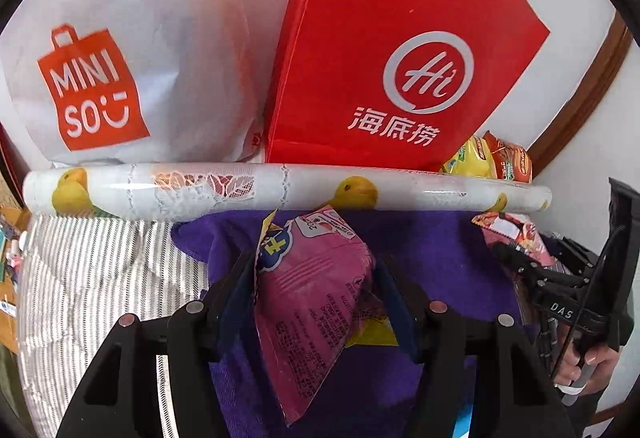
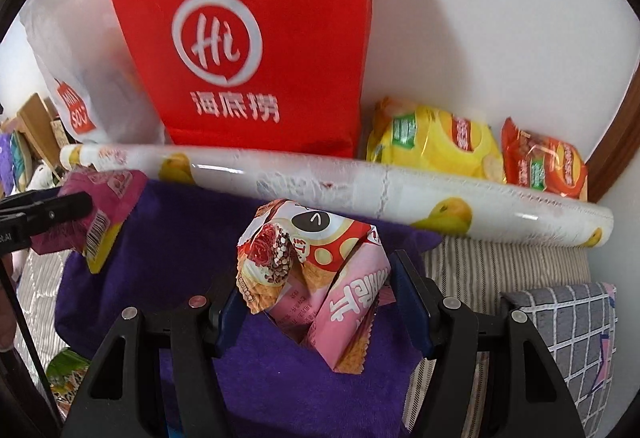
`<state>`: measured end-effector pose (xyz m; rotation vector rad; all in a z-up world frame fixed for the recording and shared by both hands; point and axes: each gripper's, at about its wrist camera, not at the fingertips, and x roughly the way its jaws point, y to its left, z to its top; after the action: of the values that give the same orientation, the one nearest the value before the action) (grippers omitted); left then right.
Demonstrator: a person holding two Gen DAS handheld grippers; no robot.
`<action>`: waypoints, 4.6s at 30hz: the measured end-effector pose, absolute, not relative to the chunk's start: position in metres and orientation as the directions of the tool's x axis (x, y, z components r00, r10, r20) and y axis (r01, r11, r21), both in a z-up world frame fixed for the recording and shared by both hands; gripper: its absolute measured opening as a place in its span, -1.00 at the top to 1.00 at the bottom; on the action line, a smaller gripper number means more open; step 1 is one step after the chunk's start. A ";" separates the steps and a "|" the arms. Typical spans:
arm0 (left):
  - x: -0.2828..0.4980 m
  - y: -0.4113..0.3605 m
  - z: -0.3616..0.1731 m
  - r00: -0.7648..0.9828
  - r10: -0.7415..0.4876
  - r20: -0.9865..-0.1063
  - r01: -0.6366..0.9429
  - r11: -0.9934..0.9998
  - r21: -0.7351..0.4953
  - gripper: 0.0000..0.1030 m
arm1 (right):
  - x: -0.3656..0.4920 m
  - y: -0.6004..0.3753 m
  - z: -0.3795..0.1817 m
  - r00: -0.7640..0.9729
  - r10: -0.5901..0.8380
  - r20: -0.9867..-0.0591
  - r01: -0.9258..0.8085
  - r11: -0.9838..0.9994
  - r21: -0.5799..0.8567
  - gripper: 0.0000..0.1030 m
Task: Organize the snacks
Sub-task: 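Carry the pink bag and the candy wrapper over the purple towel with both grippers, then open both grippers to drop the pink bag and candy onto the purple towel, then grasp the blue packet with the right gripper while the left gripper returns to the pile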
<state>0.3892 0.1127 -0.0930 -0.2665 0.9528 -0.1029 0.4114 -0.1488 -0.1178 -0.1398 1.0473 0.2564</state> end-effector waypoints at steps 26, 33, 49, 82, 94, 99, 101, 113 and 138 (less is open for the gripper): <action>0.413 0.097 -0.135 0.520 -0.199 -0.831 -0.029 0.968 -0.249 -0.17 | 0.425 -0.142 -0.162 0.363 0.079 -0.928 -0.288 0.957 -0.031 -0.28; 0.411 0.103 -0.135 0.505 -0.206 -0.838 -0.030 0.966 -0.256 -0.17 | 0.430 -0.142 -0.162 0.357 0.080 -0.930 -0.288 0.957 -0.029 -0.45; 0.401 0.108 -0.106 0.542 -0.185 -0.820 -0.045 0.968 -0.248 -0.36 | 0.416 -0.148 -0.112 0.494 0.098 -0.864 -0.253 0.967 -0.035 -0.59; 0.205 0.110 -0.027 0.638 -0.128 -0.759 -0.026 0.982 -0.187 -0.35 | 0.199 -0.181 -0.029 0.546 0.163 -0.822 -0.135 0.985 0.106 -0.51; 0.152 0.114 -0.049 0.618 -0.129 -0.776 -0.090 0.968 -0.233 -0.36 | 0.126 -0.182 -0.090 0.421 0.174 -0.890 -0.099 0.984 0.145 -0.51; 0.139 0.124 -0.060 0.612 -0.136 -0.779 -0.112 0.960 -0.255 -0.36 | 0.113 -0.172 -0.122 0.339 0.189 -0.922 -0.111 0.981 0.161 -0.51; 0.136 0.129 -0.065 0.608 -0.136 -0.782 -0.119 0.958 -0.260 -0.36 | 0.109 -0.167 -0.132 0.319 0.198 -0.927 -0.114 0.979 0.170 -0.51; 0.130 0.154 -0.085 0.583 -0.135 -0.801 -0.159 0.948 -0.276 -0.36 | 0.101 -0.139 -0.157 0.349 0.106 -0.931 -0.150 0.987 0.056 -0.52; 0.133 0.128 -0.108 0.533 -0.231 -0.814 -0.078 0.945 -0.319 -0.36 | 0.098 -0.162 -0.142 0.442 0.070 -0.894 -0.156 0.988 0.001 0.09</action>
<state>0.1330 0.1278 -0.1077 -0.3364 1.0093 -0.0931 0.0982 -0.1621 -0.1419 -0.0859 1.1044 0.1404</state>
